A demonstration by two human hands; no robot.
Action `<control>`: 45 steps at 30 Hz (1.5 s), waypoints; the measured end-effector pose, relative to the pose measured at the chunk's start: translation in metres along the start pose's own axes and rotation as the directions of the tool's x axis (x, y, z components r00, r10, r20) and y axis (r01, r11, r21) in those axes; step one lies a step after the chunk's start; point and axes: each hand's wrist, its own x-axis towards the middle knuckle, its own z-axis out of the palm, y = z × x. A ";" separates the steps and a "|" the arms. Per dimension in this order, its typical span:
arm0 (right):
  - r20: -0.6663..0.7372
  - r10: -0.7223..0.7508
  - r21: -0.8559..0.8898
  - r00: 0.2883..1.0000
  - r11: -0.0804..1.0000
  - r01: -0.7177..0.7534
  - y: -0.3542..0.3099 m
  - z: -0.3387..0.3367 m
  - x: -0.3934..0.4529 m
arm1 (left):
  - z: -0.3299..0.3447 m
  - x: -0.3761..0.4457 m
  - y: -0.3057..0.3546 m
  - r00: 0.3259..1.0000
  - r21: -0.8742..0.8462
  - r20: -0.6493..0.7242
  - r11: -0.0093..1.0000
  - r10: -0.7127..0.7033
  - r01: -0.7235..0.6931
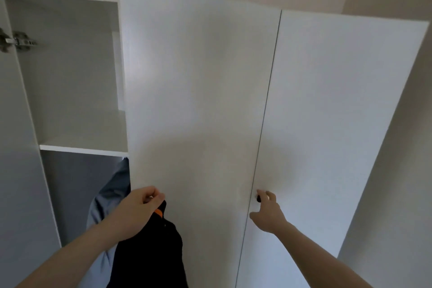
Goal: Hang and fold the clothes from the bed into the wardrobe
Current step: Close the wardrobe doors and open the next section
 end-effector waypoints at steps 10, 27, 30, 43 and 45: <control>-0.052 -0.051 -0.065 0.997 0.997 0.047 0.028 0.021 0.025 | 0.038 0.016 0.031 1.000 0.033 0.002 0.999 -0.006 0.006; -0.609 0.340 0.328 0.717 0.931 -0.162 0.108 0.031 -0.171 | 0.099 -0.008 0.064 0.906 -0.014 0.372 0.977 0.202 -0.212; -0.671 0.388 0.322 0.631 0.920 -0.224 0.128 0.019 -0.199 | 0.099 -0.026 0.072 0.882 -0.007 0.417 0.971 0.220 -0.239; -0.712 0.541 0.468 0.448 0.841 -0.272 0.160 0.017 -0.274 | 0.100 -0.041 0.066 0.818 -0.029 0.491 0.944 0.301 -0.329; -0.674 0.578 0.525 0.459 0.813 -0.253 0.158 0.020 -0.274 | 0.103 -0.041 0.066 0.809 -0.018 0.505 0.941 0.301 -0.338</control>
